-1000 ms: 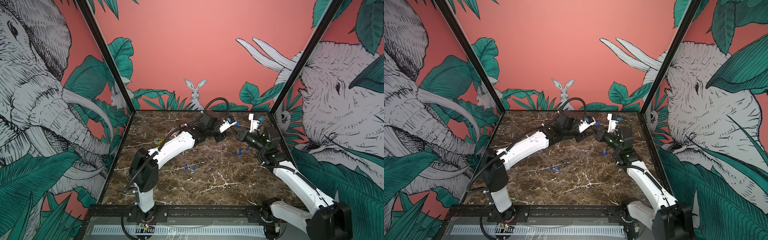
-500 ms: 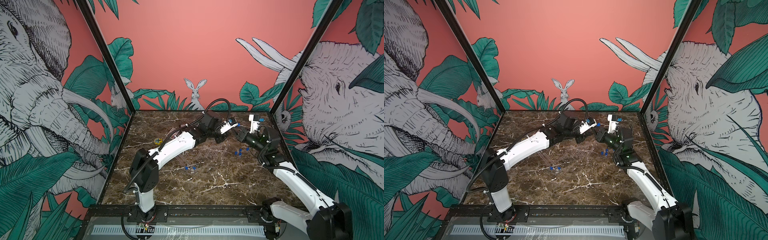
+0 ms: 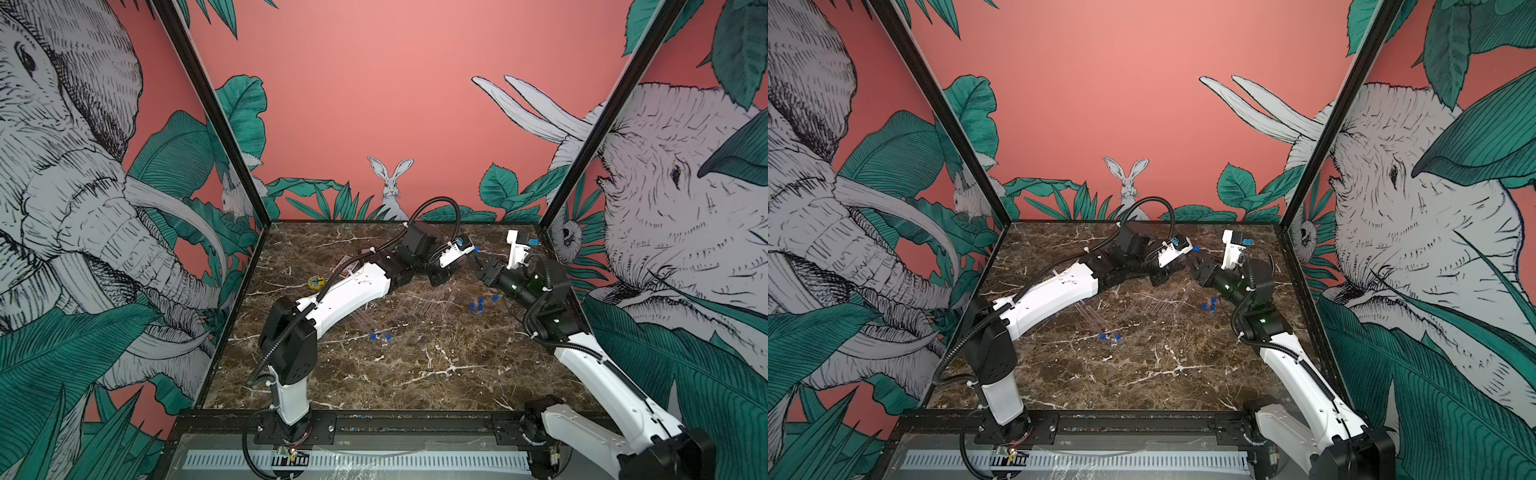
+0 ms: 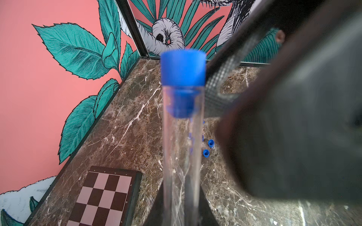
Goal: Remove stoppers from test tubes
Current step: Open the stopper on the test tube.
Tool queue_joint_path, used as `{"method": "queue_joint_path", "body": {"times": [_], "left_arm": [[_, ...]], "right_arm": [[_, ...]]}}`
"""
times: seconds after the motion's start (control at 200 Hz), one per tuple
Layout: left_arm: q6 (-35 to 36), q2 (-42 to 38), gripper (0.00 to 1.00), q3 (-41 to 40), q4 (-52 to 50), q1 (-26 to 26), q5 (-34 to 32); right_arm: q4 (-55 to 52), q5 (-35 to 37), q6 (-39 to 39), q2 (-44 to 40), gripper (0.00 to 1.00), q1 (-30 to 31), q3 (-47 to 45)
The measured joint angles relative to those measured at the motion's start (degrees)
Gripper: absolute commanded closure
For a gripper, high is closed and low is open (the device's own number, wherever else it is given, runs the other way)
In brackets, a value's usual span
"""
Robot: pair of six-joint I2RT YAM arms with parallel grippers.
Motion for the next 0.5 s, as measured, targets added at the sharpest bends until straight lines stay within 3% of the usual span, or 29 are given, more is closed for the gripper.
{"method": "queue_joint_path", "body": {"times": [0.295, 0.5], "left_arm": [[-0.7, 0.0, 1.0, 0.0, -0.1, 0.0, 0.0], [-2.4, 0.0, 1.0, 0.0, -0.5, -0.7, -0.3]], "right_arm": [[-10.0, 7.1, -1.9, -4.0, 0.53, -2.3, 4.6], [-12.0, 8.5, 1.9, 0.9, 0.53, -3.1, 10.6]]}}
